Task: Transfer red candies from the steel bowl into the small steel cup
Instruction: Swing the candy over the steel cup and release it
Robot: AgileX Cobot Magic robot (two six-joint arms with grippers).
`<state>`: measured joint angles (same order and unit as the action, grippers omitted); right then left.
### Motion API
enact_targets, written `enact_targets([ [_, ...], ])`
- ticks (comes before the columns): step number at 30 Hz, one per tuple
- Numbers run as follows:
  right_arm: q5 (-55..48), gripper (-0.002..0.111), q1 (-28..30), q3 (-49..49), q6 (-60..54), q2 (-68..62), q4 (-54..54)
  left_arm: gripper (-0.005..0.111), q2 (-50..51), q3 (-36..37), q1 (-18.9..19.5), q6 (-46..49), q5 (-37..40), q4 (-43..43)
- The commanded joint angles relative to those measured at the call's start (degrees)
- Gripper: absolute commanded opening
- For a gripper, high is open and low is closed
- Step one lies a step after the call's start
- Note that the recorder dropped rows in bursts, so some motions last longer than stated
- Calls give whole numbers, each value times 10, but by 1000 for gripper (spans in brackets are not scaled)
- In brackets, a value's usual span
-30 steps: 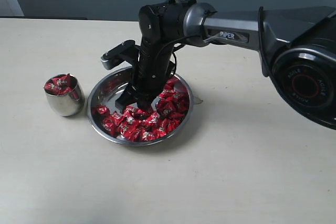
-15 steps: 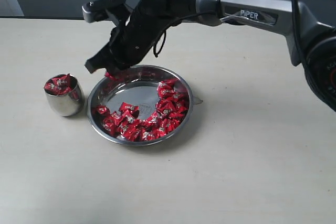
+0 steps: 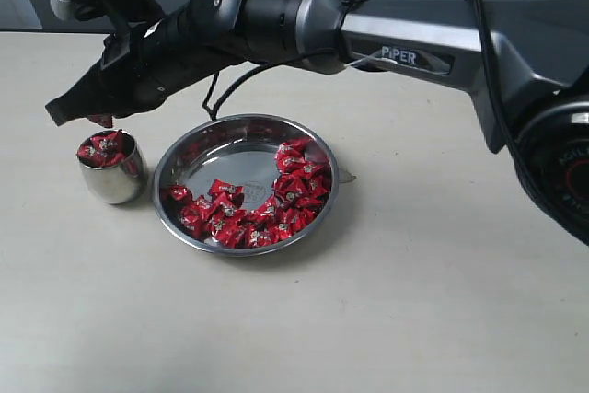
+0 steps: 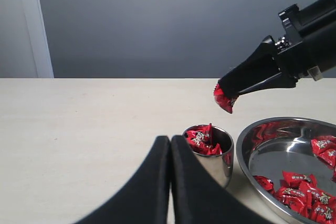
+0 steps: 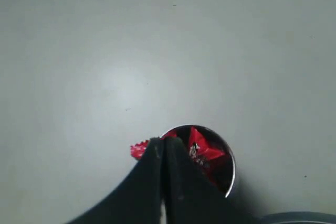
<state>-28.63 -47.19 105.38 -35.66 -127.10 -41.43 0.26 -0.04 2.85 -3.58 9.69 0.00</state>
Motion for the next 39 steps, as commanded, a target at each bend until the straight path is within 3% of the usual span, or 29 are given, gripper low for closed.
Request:
enact_targets([
  [1, 22, -1, -2, 1, -7, -3, 6, 0, -3, 0, -3, -2, -3, 0],
  [15, 50, 0, -3, 1, -23, -36, -7, 0, -3, 0, -3, -2, -3, 0],
  [16, 50, 2, -3, 1, -23, -36, -7, 0, -3, 0, -3, -2, -3, 0],
  [19, 50, 27, -3, 1, -27, -36, -7, 0, -3, 0, -3, -2, -3, 0],
  [21, 50, 32, -3, 1, -28, -36, -7, 0, -3, 0, -3, -2, -3, 0],
  [39, 98, 32, -1, 1, -29, -17, 65, 0, -3, 0, -3, -2, -3, 0],
])
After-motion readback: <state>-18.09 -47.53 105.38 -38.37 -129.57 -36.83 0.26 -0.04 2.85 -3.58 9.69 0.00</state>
